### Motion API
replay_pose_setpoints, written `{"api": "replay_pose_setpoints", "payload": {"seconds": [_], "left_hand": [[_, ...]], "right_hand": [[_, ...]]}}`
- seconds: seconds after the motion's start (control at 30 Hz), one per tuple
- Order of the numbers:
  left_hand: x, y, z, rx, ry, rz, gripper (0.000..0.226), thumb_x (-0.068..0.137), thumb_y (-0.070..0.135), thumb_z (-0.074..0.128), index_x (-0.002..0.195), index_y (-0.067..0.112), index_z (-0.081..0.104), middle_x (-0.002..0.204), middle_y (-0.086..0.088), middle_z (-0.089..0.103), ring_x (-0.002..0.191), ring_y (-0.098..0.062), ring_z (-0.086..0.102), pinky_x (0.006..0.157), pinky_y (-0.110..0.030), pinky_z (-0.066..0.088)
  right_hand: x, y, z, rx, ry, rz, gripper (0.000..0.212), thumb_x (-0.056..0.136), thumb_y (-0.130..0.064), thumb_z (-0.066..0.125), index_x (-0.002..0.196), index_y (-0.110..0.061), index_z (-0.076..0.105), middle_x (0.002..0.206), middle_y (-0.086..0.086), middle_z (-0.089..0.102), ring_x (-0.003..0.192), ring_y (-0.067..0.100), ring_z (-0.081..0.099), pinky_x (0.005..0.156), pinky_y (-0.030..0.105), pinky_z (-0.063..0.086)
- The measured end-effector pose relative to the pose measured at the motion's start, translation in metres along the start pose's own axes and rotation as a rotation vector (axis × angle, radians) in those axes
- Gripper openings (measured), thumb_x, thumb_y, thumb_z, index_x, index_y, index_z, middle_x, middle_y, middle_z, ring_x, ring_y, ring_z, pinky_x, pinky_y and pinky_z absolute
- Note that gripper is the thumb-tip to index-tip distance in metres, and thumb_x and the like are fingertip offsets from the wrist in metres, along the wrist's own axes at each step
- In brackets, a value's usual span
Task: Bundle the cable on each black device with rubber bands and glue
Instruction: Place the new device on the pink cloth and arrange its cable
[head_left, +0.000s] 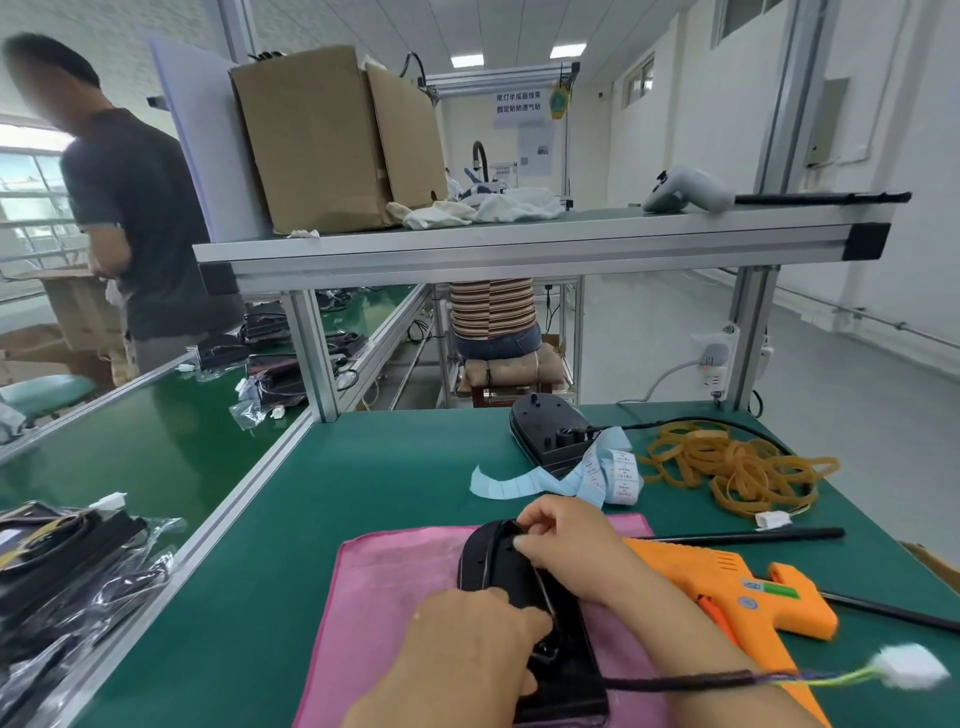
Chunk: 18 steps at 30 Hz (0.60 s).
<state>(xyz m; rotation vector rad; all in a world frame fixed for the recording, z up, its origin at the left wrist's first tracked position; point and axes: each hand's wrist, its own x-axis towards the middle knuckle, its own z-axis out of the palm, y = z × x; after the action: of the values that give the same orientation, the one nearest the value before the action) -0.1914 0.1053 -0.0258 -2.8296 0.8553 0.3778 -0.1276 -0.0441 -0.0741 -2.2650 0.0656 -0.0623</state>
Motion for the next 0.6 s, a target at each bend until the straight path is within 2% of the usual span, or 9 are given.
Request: {"api": "replay_pose_setpoints", "payload": {"seconds": [0.07,0.17,0.23,0.3,0.37,0.43,0.5,0.6], "left_hand": [[0.002,-0.003,-0.001,-0.019,-0.033,-0.003,0.041,0.097,0.029,0.054,0.138,0.034,0.051,0.132,-0.009,0.049,0.121,-0.034,0.052,0.096,-0.04,0.042],[0.006,-0.005,-0.003,-0.038,-0.051,-0.001,0.037,0.096,0.029,0.057,0.133,0.033,0.057,0.131,-0.007,0.051,0.124,-0.035,0.051,0.098,-0.042,0.043],[0.008,-0.004,-0.001,-0.022,-0.044,0.006,0.037,0.096,0.028,0.057,0.133,0.03,0.057,0.13,-0.009,0.053,0.123,-0.036,0.052,0.097,-0.042,0.043],[0.008,-0.003,0.001,0.005,-0.018,0.026,0.042,0.097,0.027,0.054,0.138,0.031,0.05,0.129,-0.011,0.053,0.12,-0.037,0.053,0.092,-0.04,0.043],[0.007,-0.002,0.004,0.018,0.022,0.054,0.051,0.099,0.028,0.051,0.146,0.037,0.035,0.129,-0.014,0.051,0.117,-0.037,0.054,0.085,-0.039,0.04],[0.007,-0.002,0.004,0.027,0.024,0.082,0.058,0.101,0.028,0.048,0.148,0.047,0.021,0.129,-0.016,0.048,0.115,-0.039,0.052,0.084,-0.04,0.039],[0.009,-0.001,0.004,0.045,-0.005,0.098,0.058,0.103,0.027,0.044,0.147,0.053,0.018,0.129,-0.017,0.046,0.114,-0.04,0.049,0.088,-0.042,0.04],[0.014,-0.002,0.0,0.084,-0.072,0.111,0.054,0.104,0.027,0.041,0.147,0.052,0.022,0.131,-0.017,0.042,0.117,-0.043,0.046,0.091,-0.045,0.04]], "right_hand": [[-0.011,0.004,-0.012,-0.146,-0.025,-0.086,0.016,0.08,-0.021,0.069,0.091,-0.03,0.061,0.095,-0.01,0.056,0.074,0.002,0.054,0.071,0.016,0.045],[-0.035,0.011,-0.033,-0.427,-0.08,-0.143,0.019,0.076,-0.017,0.063,0.074,-0.03,0.049,0.083,-0.011,0.05,0.072,0.005,0.048,0.064,0.023,0.039],[-0.052,0.015,-0.048,-0.616,-0.288,-0.104,0.018,0.076,-0.016,0.061,0.074,-0.028,0.048,0.079,-0.011,0.052,0.074,0.009,0.047,0.06,0.024,0.036],[-0.064,0.014,-0.061,-0.633,-0.55,-0.044,0.02,0.078,-0.021,0.069,0.081,-0.032,0.053,0.084,-0.013,0.055,0.08,0.009,0.051,0.058,0.017,0.037],[-0.073,0.01,-0.07,-0.497,-0.727,-0.028,0.021,0.083,-0.021,0.071,0.085,-0.034,0.055,0.086,-0.015,0.057,0.08,0.005,0.053,0.058,0.01,0.037],[-0.082,0.009,-0.076,-0.16,-0.764,-0.024,0.014,0.084,-0.026,0.072,0.084,-0.033,0.06,0.084,-0.014,0.062,0.081,0.006,0.058,0.067,0.012,0.042],[-0.092,0.012,-0.078,0.218,-0.704,0.01,0.011,0.084,-0.033,0.075,0.087,-0.026,0.066,0.083,0.0,0.069,0.076,0.015,0.064,0.068,0.022,0.05],[-0.092,0.016,-0.075,0.498,-0.504,0.097,0.015,0.09,-0.022,0.069,0.086,-0.01,0.063,0.077,0.014,0.069,0.063,0.02,0.065,0.056,0.023,0.053]]}}
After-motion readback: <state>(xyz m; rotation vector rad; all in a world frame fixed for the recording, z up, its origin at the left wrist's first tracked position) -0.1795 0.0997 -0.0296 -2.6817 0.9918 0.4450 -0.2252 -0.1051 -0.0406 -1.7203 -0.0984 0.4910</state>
